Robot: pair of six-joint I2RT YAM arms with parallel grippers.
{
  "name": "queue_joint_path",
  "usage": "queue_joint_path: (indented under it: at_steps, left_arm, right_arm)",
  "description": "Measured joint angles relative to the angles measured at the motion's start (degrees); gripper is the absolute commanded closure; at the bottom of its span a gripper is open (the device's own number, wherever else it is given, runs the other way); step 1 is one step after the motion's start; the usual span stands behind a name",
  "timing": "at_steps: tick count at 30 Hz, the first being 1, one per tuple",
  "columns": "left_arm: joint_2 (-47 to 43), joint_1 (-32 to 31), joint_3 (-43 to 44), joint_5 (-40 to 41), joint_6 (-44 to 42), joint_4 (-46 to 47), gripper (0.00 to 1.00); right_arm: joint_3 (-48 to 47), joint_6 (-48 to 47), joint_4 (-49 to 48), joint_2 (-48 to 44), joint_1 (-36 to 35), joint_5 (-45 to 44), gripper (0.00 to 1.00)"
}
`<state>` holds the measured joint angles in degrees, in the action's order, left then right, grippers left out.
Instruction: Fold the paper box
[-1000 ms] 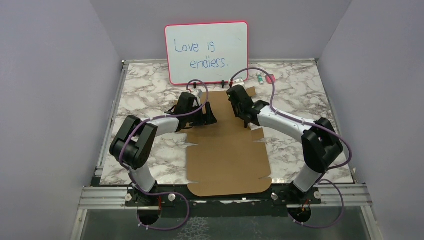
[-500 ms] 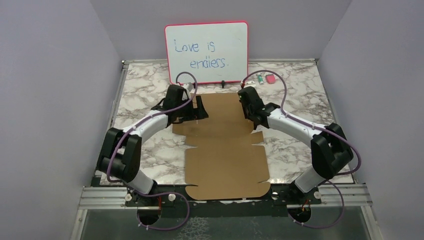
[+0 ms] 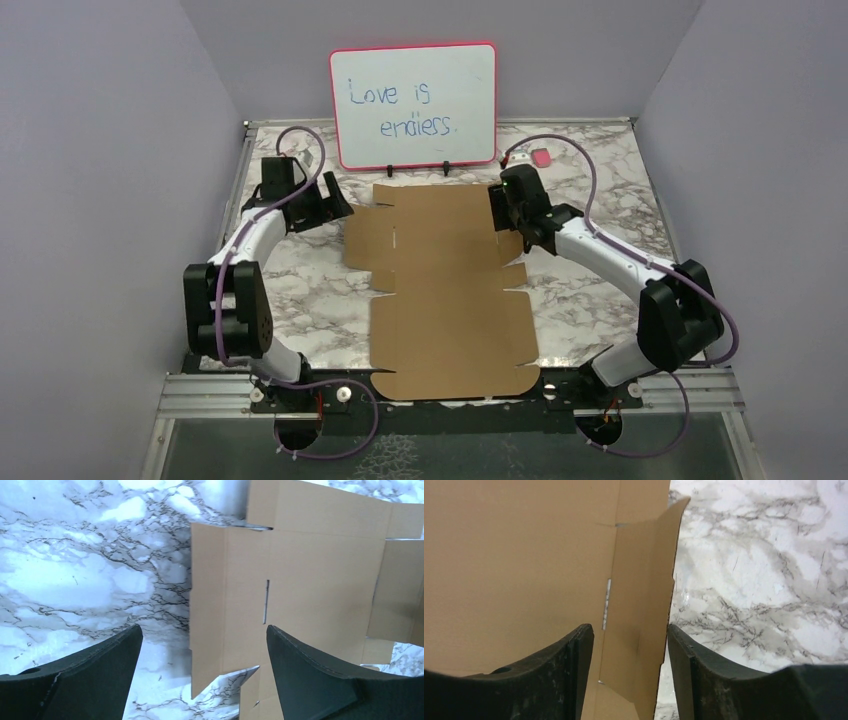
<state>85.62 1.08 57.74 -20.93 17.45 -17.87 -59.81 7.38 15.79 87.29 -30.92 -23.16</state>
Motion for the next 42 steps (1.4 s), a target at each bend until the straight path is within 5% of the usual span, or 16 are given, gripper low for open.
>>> queue_joint_path:
  at_steps: [6,15,30,42]
  left_arm:
    - [8.4,1.9,3.8,-5.0,-0.8,-1.5,0.10]
    - [16.6,1.8,9.5,-10.2,-2.2,-2.1,0.36]
    - [25.4,1.8,14.0,-16.5,-4.9,-2.9,0.94]
    - [16.8,1.2,12.8,-16.9,-9.5,-3.1,1.00]
  right_arm:
    - [-0.1,-2.6,-2.9,-2.4,3.4,6.3,0.20]
    - [-2.0,-5.9,-4.5,-0.2,5.3,15.2,0.15]
    - [-5.4,-10.6,-8.7,8.0,5.5,28.4,0.12]
    - [-18.2,-21.4,-3.9,16.2,8.8,46.4,0.11]
